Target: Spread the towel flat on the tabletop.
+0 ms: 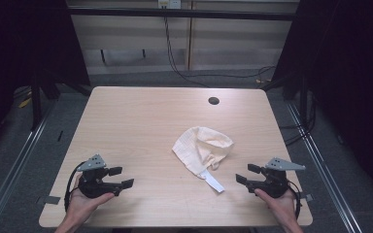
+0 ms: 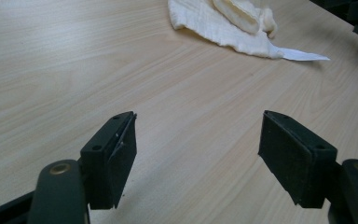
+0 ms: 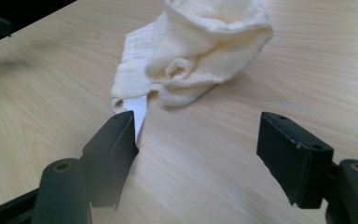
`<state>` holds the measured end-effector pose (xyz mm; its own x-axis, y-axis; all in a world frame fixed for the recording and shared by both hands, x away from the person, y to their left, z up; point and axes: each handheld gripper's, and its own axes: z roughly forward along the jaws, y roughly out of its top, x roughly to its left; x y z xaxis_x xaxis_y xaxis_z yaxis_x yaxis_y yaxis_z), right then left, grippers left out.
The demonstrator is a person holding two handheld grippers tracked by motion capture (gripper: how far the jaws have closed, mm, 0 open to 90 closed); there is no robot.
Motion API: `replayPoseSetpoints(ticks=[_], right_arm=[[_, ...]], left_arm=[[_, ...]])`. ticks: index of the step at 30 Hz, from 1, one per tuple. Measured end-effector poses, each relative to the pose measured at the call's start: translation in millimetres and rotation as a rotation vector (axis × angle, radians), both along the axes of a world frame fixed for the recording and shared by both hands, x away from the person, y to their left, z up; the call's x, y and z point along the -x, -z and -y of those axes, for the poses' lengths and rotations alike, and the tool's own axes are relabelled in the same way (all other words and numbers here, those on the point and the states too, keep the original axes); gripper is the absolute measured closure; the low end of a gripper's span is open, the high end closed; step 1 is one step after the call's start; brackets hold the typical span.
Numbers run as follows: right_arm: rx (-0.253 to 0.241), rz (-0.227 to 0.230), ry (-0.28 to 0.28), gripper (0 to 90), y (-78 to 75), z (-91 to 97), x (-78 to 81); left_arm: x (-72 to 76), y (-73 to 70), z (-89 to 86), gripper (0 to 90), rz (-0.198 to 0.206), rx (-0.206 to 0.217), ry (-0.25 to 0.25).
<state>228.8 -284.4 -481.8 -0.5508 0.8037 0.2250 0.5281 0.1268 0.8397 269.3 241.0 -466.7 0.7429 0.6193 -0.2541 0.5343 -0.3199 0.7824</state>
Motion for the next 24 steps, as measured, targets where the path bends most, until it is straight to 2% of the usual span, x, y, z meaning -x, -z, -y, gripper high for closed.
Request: replayPoseSetpoints(ticks=[2,5,6,7,8,9,11,14,16,20,24], right_arm=[[-0.008,-0.004,-0.017,29.2,-6.3,-3.7,1.0],[-0.007,0.004,-0.022,30.7,-10.2,-5.0,-0.7],[0.006,0.005,-0.032,36.3,-13.8,-5.9,-5.7],[0.014,0.005,-0.041,38.3,-14.9,-6.2,-7.7],[0.034,0.014,-0.045,38.2,-16.2,-6.8,-10.2],[0.037,0.011,-0.045,38.2,-17.4,-7.5,-12.6],[0.018,0.004,-0.059,38.3,-19.7,-7.8,-17.7],[0.008,0.002,-0.085,38.5,-24.5,-10.1,-24.8],[0.013,0.01,-0.099,44.0,-27.5,-13.2,-28.4],[0.03,0.02,-0.127,42.1,-34.0,-19.6,-34.1],[0.037,0.025,-0.116,39.6,-37.3,-22.8,-40.1]], left_arm=[[2.7,-0.9,-0.1,27.5,0.006,-0.004,0.016],[3.8,-0.7,-0.5,27.6,0.013,-0.005,0.008],[3.1,-0.4,-2.6,32.2,-0.004,0.029,0.004],[1.7,0.0,-3.3,33.2,-0.019,0.036,-0.003],[0.9,0.0,-3.5,33.0,-0.016,0.018,-0.016],[1.0,-0.5,-3.8,33.0,0.008,-0.002,-0.022],[0.4,-1.5,-5.0,33.7,0.006,0.011,-0.016],[2.5,-3.1,-3.7,34.6,0.027,-0.004,-0.014],[3.9,-3.3,-2.2,34.7,0.037,-0.009,-0.009],[3.2,-2.9,-1.0,34.7,0.023,0.003,0.021],[1.7,-2.0,-0.1,35.3,0.015,0.009,0.024]])
